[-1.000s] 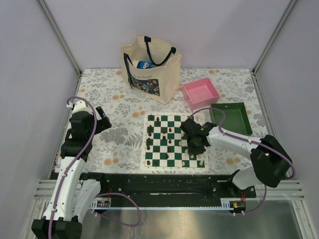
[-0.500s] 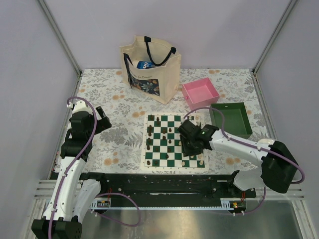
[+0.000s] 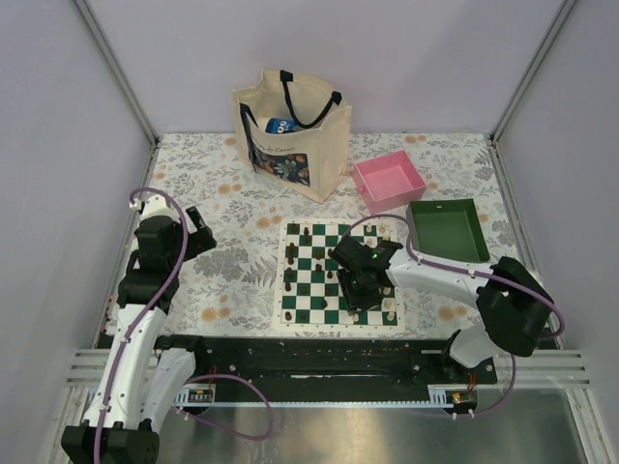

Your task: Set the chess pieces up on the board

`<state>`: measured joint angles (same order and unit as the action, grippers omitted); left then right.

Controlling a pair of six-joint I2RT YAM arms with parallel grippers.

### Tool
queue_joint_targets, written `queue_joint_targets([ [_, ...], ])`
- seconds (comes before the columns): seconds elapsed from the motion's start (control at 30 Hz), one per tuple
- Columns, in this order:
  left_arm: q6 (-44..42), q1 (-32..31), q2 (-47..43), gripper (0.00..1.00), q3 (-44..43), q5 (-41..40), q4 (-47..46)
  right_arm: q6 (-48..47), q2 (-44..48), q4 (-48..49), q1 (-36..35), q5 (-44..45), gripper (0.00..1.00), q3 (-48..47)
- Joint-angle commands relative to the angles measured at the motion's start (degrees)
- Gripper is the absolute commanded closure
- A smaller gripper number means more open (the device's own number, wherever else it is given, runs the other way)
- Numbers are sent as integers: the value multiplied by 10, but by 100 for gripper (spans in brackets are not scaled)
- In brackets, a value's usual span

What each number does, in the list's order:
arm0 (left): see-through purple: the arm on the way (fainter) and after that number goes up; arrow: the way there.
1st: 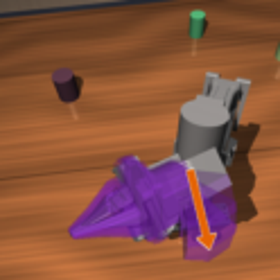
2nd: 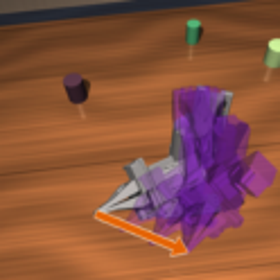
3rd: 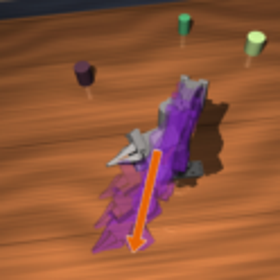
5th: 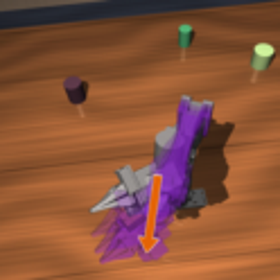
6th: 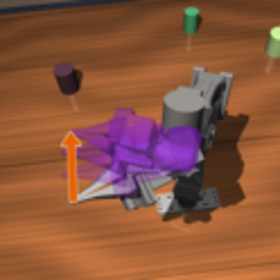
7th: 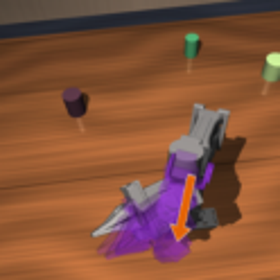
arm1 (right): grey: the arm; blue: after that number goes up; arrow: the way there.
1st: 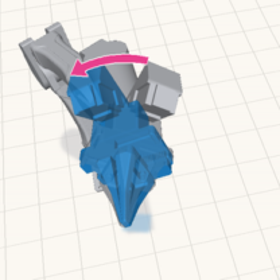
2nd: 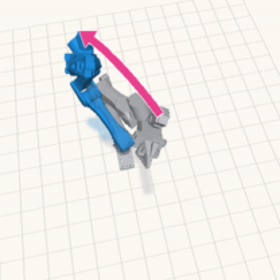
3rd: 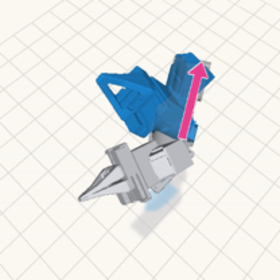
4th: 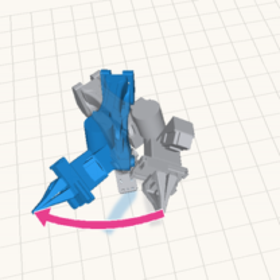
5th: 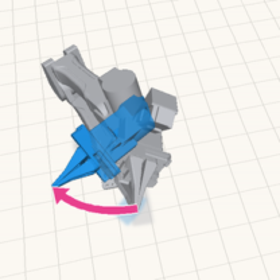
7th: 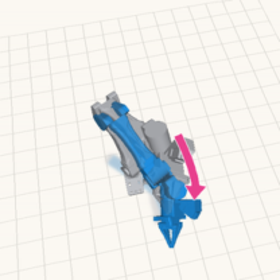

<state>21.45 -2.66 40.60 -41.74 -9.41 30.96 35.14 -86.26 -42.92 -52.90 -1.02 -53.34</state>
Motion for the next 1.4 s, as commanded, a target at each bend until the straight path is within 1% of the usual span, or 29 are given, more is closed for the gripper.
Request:
queue_joint_targets([
  [0.0, 3, 3, -10, 1, -8, 2, -23, -16, -20, -3, -8, -20, 53, -29],
  [0.3, 3, 3, -11, 1, -8, -2, -23, -24, -44, -12, -8, -28, 55, -33],
  [0.47, 3, 3, -11, 1, -6, -2, -23, -28, -51, -15, -8, -27, 59, -33],
  [0.6, 3, 3, -13, 1, -8, -3, -24, -31, -61, -20, -9, -29, 63, -38],
  [0.67, 3, 3, -13, 1, -8, -3, -22, -32, -61, -20, -9, -29, 69, -40],
  [0.7, 3, 3, -13, 1, -8, -3, -23, -32, -60, -20, -9, -29, 69, -39],
  [0.83, 3, 3, -13, 1, -8, -3, -23, -28, -48, -23, -8, -17, 76, -35],
  [0.93, 3, 3, -11, 1, -8, -3, -24, -15, -19, -30, -9, 7, 77, -26],
  [1.03, 3, 3, -11, 1, -8, 0, -24, 11, 15, -50, -9, 57, 78, -15],
  [1.13, 3, 3, -11, 1, -9, 0, -24, 32, 44, -61, -10, 87, 79, -4],
  [1.37, 3, 3, -13, 1, -8, 1, -23, 34, 52, -74, -4, 82, 80, 20],
])
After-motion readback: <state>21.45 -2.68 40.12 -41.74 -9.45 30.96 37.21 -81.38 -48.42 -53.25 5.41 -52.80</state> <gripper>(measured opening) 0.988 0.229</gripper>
